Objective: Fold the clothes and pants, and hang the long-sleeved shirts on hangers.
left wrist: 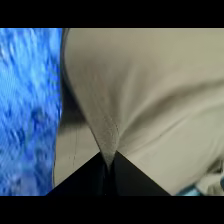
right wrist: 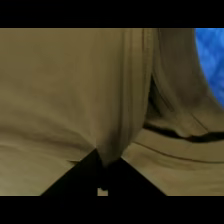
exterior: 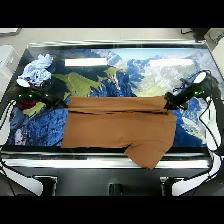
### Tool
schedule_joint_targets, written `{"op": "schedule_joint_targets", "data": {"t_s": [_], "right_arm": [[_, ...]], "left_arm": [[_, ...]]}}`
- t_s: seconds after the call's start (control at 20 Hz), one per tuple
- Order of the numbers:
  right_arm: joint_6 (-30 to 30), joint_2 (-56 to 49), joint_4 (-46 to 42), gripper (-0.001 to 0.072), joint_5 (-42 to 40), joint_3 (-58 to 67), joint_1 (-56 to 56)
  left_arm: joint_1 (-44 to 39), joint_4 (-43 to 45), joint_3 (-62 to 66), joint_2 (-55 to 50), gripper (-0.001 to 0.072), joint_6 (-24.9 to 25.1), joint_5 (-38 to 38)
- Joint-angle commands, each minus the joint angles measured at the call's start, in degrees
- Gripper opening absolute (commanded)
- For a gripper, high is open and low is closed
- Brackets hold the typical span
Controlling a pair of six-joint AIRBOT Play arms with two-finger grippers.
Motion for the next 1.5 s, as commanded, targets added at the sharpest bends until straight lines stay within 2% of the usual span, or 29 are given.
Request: {"op": "schedule_joint_targets", "data": {"t_s": [0.0,0.15,0.35,0.6,0.65,0.7,0.75,0.8,0.9,1.0,1.1,1.15,1.2,1.3,1.45], "right_arm": [[0.7,0.1,-1.4,0.0042,3.5,-1.6,-0.1],[2.3,0.0,-2.8,0.0042,2.3,-1.6,-0.1],[2.3,0.0,-4.3,0.0043,-0.9,-1.6,-0.1],[3.0,-0.4,-2.1,0.0046,1.2,-1.7,-0.1],[3.0,-0.2,-1.7,0.0131,1.4,-1.7,-0.1],[3.1,0.1,-1.5,0.0314,2.1,-1.4,-0.4],[2.7,0.6,-0.9,0.0434,4.1,-0.5,-1.2],[2.3,1.2,-0.8,0.0449,6.5,0.3,-2.5],[1.8,3.3,-0.9,0.0562,12.9,0.4,-6.7],[0.3,7.0,-3.4,0.0565,15.6,-4.1,-9.9],[-0.9,12.6,-7.1,0.0566,11.3,-14.1,-10.7],[-1.6,15.1,-7.2,0.0566,8.7,-19.3,-10.8],[-2.2,17.1,-7.2,0.0566,6.8,-23.7,-10.8],[-4.3,19.6,-5.7,0.0564,5.8,-29.6,-10.7],[-5.1,20.6,-5.6,0.0561,7.2,-31.6,-10.7]], "left_arm": [[0.0,0.7,-1.7,-0.2,0.0025,-0.4,-3.4],[-0.6,0.9,-1.7,-0.7,0.0025,-0.4,-4.0],[-0.4,6.7,-1.7,-0.8,0.0024,-1.9,-5.2],[-1.4,6.0,-1.8,-1.0,0.0044,-1.9,-1.3],[-1.2,4.7,-1.7,-1.0,0.0203,-1.9,-1.2],[-0.8,3.7,-1.5,-0.9,0.0430,-1.9,-2.2],[0.0,3.6,-0.8,-0.6,0.0532,-1.9,-4.1],[1.2,3.7,-0.1,0.0,0.0532,-1.6,-6.4],[4.1,5.1,-0.6,2.5,0.0529,-1.5,-10.3],[6.3,8.4,-5.9,7.3,0.0512,-0.4,-10.5],[7.7,10.7,-18.3,13.9,0.0511,2.3,-6.9],[8.2,10.6,-26.1,17.4,0.0496,4.0,-3.6],[8.6,10.5,-32.7,20.2,0.0440,6.2,-0.7],[8.7,9.6,-42.8,24.5,0.0439,9.9,3.9],[8.6,5.4,-48.3,25.5,0.0439,13.4,7.1]]}}
